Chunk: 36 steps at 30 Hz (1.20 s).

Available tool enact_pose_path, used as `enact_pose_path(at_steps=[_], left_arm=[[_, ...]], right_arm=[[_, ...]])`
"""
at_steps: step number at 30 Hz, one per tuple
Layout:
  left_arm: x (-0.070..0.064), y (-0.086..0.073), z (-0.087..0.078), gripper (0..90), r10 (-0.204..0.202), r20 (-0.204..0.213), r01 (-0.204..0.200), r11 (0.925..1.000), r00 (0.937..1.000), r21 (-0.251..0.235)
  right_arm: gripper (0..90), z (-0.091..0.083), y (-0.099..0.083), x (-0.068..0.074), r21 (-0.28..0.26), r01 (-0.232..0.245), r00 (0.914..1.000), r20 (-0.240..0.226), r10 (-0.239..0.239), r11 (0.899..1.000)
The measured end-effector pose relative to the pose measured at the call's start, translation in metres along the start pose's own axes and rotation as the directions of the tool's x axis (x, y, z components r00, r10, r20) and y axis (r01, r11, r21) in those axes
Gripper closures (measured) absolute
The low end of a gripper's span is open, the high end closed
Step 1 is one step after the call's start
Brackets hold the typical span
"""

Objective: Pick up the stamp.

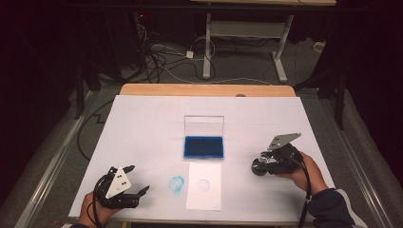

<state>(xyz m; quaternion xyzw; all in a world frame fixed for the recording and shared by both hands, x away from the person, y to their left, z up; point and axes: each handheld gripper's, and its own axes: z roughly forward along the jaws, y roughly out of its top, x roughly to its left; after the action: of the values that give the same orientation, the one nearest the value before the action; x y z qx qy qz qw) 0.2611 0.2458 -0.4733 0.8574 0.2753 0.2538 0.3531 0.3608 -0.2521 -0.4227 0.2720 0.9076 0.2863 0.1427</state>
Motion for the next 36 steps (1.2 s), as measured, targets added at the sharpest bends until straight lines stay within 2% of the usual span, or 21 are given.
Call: enact_pose_path(at_steps=[5,10,30,34,36], left_arm=[[0.000,0.001,-0.001,17.3,-0.001,0.006,0.001,1.0000,1.0000,-0.008],[0.000,0.001,-0.002,17.2,-0.006,0.008,0.006,0.9998,1.0000,-0.019],[0.000,0.002,0.000,17.3,-0.011,0.011,0.011,0.9998,0.9999,-0.016],[0.000,0.002,0.000,17.2,-0.010,0.015,0.010,0.9998,0.9998,-0.016],[-0.001,0.002,0.001,17.3,-0.012,0.019,0.013,0.9998,0.9997,-0.017]], right_arm=[[56.6,-0.010,0.003,0.007,-0.053,0.032,0.9993,0.019,-0.031,0.998],[56.7,-0.017,0.006,0.011,-0.095,0.036,0.9992,0.021,-0.034,0.995],[56.7,-0.025,0.010,0.023,-0.122,0.075,0.9972,0.008,-0.075,0.990],[56.7,-0.027,0.011,0.027,-0.141,0.083,0.9965,0.005,-0.083,0.987],[56.7,-0.028,0.012,0.028,-0.151,0.074,0.9972,0.014,-0.073,0.986]])
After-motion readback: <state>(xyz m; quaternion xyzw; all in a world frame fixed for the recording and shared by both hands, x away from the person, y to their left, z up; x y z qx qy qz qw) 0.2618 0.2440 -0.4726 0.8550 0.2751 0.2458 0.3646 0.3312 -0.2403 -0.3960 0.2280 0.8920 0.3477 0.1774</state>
